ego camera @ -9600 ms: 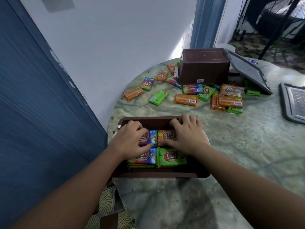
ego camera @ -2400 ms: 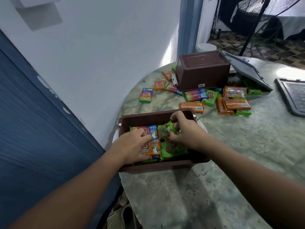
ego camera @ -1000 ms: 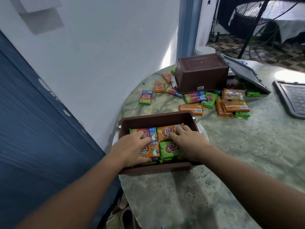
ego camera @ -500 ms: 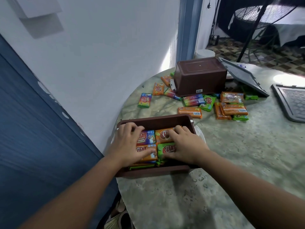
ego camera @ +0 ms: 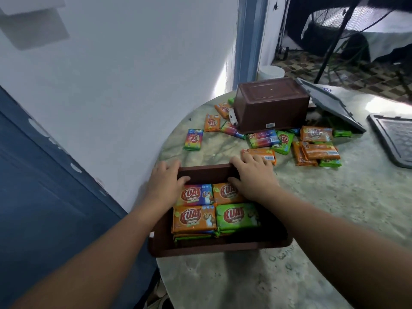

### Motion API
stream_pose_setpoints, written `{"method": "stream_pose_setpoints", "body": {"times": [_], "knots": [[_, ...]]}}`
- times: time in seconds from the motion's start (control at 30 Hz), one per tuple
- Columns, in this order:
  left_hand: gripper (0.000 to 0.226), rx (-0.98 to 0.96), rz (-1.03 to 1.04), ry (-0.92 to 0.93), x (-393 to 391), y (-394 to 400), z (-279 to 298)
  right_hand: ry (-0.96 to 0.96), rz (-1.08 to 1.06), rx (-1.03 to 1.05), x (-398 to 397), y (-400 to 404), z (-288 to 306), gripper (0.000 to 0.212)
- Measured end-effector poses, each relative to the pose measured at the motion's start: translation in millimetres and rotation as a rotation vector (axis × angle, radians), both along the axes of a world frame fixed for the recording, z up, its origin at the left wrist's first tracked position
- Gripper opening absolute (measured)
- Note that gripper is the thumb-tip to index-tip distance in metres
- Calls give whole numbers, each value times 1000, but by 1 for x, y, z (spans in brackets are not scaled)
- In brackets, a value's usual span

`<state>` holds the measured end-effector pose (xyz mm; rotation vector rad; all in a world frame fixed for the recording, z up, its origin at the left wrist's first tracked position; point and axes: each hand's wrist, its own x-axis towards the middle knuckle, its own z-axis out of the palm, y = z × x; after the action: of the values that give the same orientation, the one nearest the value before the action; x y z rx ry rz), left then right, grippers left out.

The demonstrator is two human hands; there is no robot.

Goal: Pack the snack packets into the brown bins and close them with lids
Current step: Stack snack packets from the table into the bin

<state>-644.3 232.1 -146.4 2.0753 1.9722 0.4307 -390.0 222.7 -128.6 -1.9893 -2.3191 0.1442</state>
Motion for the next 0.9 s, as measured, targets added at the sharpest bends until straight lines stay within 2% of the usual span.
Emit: {"method": "stream_pose_setpoints", "body": {"times": [0.17, 0.43, 0.9], "knots": [[41, -25, -123, 35, 0, 39, 1, 5, -113, -69, 3, 15, 2, 39], [45, 5, -288, 67, 11, 81, 4, 25, -285, -42, 4, 20, 1, 46], [44, 87, -303, 156, 11, 80, -3, -1, -299, -23, 0, 18, 0, 43]]}}
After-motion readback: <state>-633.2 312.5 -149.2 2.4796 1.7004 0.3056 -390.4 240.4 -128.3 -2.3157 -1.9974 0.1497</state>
